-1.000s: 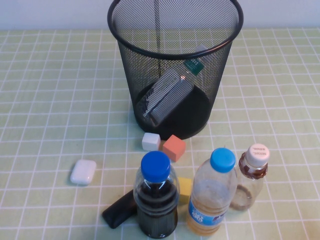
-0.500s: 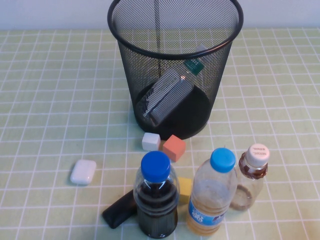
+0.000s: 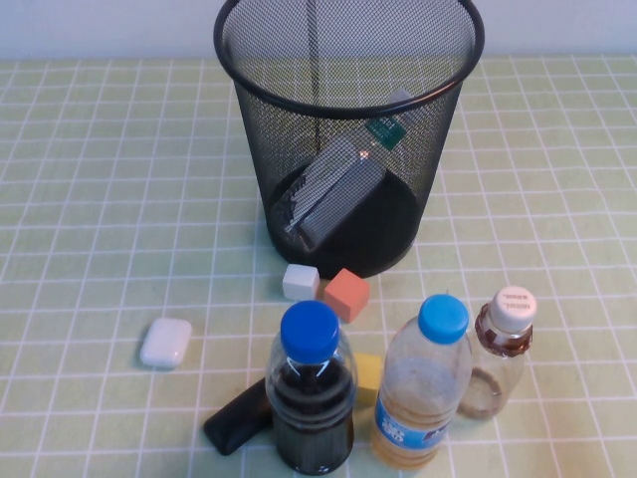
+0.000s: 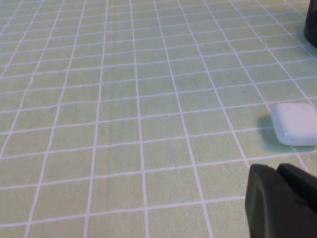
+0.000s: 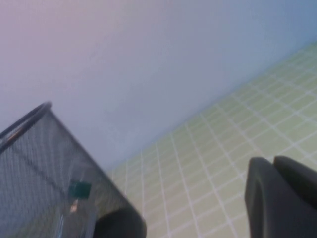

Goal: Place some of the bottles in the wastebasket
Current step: Pick up a bottle from the table with right arm

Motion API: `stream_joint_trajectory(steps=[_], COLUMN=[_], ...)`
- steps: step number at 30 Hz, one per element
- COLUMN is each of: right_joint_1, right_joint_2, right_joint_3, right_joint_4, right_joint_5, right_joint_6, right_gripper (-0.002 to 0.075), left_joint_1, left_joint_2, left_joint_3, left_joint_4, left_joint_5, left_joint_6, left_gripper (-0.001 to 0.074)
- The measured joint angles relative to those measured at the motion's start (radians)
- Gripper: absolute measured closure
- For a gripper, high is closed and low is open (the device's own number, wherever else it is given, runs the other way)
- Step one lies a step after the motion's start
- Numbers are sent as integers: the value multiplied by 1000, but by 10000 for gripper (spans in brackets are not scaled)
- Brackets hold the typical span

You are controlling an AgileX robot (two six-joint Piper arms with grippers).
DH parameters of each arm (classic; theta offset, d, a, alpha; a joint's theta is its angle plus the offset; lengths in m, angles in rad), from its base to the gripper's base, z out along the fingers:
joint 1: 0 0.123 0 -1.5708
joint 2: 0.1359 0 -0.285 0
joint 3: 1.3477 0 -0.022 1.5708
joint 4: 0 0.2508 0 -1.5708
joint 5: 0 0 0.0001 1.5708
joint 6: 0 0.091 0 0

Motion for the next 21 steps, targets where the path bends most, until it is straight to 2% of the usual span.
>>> stream_joint_trajectory(steps=[3, 7, 11, 18, 21], right_joint_1=[0, 1, 1, 1, 1], right_joint_2=[46, 204, 375, 617, 700], right_joint_3=[-89, -274, -423, -572, -595], right_joint_4=[5, -77, -119, -132, -84], right_joint_5=[187, 475, 684, 810, 818], right_joint_6=[2, -7, -97, -266, -359], right_gripper=[736, 736, 736, 735, 735], left_joint_1=[0, 0, 0, 0, 0], left_joint_2=[0, -2, -2, -2, -2], left_joint_3=[0, 0, 0, 0, 0], left_joint_4=[0, 0, 0, 0, 0], left_joint_5=[0, 0, 0, 0, 0], left_joint_6=[0, 0, 0, 0, 0], left_gripper=[737, 737, 737, 737, 737])
